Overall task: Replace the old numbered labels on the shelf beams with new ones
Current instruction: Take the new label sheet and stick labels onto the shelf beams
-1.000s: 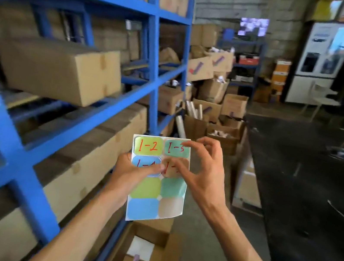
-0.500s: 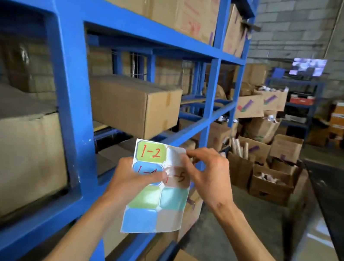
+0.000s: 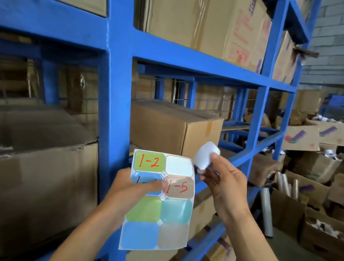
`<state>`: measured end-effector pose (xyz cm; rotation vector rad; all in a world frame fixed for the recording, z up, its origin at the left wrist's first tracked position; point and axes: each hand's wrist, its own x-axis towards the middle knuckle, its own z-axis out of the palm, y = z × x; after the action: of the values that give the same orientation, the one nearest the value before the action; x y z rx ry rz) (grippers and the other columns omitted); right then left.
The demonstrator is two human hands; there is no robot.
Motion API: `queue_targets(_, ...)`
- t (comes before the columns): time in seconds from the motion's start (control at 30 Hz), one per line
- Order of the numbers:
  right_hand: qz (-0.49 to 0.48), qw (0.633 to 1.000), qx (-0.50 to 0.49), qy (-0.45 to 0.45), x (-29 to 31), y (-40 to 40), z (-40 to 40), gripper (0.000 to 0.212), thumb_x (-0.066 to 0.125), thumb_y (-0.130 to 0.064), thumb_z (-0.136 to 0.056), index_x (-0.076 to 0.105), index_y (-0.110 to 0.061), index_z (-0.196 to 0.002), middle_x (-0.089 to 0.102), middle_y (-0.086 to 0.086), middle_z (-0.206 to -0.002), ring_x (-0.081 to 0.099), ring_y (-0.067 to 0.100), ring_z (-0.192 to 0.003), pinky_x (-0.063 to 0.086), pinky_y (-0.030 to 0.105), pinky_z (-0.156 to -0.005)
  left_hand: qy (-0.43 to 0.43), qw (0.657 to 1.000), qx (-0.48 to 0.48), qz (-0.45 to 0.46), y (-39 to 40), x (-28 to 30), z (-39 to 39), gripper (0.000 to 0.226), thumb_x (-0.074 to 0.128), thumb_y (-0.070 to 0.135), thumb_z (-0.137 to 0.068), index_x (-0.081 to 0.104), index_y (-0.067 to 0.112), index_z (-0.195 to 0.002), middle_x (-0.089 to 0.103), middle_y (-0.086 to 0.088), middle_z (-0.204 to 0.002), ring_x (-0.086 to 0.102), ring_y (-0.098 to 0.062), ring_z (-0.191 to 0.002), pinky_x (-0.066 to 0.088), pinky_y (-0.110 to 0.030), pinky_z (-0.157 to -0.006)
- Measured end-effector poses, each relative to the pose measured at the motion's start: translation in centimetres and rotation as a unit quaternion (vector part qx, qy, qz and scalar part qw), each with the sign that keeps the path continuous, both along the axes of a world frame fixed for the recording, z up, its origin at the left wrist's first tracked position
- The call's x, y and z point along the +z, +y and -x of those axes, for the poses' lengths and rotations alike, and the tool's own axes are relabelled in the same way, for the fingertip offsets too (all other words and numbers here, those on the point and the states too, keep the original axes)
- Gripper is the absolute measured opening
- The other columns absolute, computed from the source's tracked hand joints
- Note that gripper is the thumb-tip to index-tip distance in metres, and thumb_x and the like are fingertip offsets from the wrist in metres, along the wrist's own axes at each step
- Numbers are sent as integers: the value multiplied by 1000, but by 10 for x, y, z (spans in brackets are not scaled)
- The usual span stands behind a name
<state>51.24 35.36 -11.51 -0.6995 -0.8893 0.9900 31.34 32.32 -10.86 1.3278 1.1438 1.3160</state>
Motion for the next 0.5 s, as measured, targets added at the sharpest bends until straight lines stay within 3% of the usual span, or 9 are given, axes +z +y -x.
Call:
queue_targets(0.1,1,998,39,51,17,22,-4,20,61,-19,-94,71,-2,-96,66,11,-74,59,19,-62,53,25,-60,2,1000,27,-11,9,13,-3,25,81,7,-74,76,17,-96,80,-2,-85,76,-18,-74,57,-28,-55)
queue_targets(0.27,-66,996,48,30,51,56,-7,15,64,-17,-92,76,-12,-85,69,10,-78,59,15,-67,53,24,-63,-4,997,59,-40,25,47,-10,27,81,6,-74,75,14,-99,80,-6,-88,77,-22,-74,57,-30,-53)
queue_targets(0.4,-150,989,-18,5,82,81,-4,11,67,-15,-90,77,-10,-90,70,-1,-71,62,15,-69,55,26,-66,1,992,98,-80,35,73,-12,24,80,2,-74,76,10,-97,79,-8,-86,75,-19,-68,56,-28,-50)
queue_targets(0.5,-210,974,-81,-19,104,95,3,13,70,-14,-88,75,-21,-98,74,-12,-77,69,7,-76,56,19,-70,4,986,127,-106,37,89,-10,26,81,3,-74,75,10,-98,80,-8,-86,76,-22,-70,57,-29,-51)
